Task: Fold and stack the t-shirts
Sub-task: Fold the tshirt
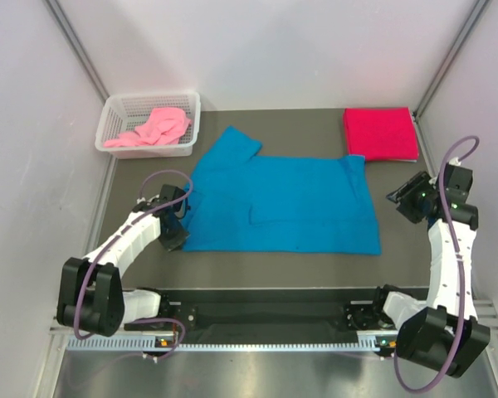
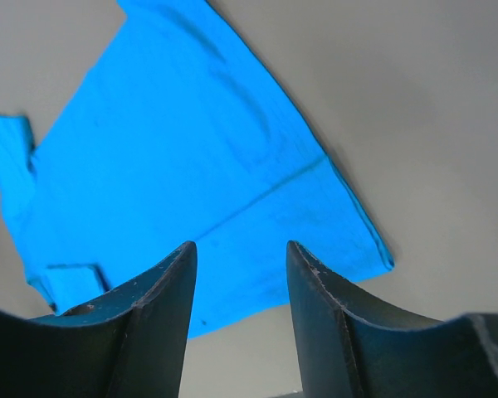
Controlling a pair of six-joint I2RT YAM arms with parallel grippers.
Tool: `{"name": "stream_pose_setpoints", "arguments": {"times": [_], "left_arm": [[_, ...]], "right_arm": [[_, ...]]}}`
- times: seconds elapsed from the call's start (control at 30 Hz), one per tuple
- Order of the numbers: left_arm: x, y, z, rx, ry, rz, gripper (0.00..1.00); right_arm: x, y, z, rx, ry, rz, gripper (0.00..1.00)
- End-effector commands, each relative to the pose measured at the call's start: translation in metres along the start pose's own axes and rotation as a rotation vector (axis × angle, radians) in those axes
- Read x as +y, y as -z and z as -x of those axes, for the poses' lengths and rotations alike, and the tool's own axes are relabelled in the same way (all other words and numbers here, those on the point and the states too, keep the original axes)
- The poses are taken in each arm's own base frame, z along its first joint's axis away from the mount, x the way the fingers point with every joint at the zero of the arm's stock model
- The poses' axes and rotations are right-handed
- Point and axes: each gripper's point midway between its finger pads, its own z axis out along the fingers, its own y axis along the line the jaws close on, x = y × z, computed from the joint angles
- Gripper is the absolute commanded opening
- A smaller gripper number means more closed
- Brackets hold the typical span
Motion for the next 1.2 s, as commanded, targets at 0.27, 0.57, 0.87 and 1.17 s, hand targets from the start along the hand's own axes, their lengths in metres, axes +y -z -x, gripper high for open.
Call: {"name": "stream_pose_setpoints", "arguments": {"times": [0.27, 0.57, 0.87, 1.17], "left_arm": [[0.024, 0.020, -0.006, 0.004, 0.026, 0.091, 0.00], [0.018, 0.042, 0.014, -0.029, -0.017, 0.100, 0.36], [-0.088, 0.091, 0.051, -0.108, -0.194, -0.418, 0.37], [-0.150, 0.079, 0.031, 0.029, -0.239, -0.705, 0.36]], "right_arm": [[0.009, 0.001, 0.030, -0.068, -0.029, 0.003, 0.48], [-0.017, -0.011, -0.001, 0.032, -0.055, -0.085, 0.46], [-0.061, -0.018, -0.055, 0.201, -0.113, -0.251, 0.43], [-0.094, -0.008, -0.078, 0.215, -0.132, -0.397, 0.43]]}}
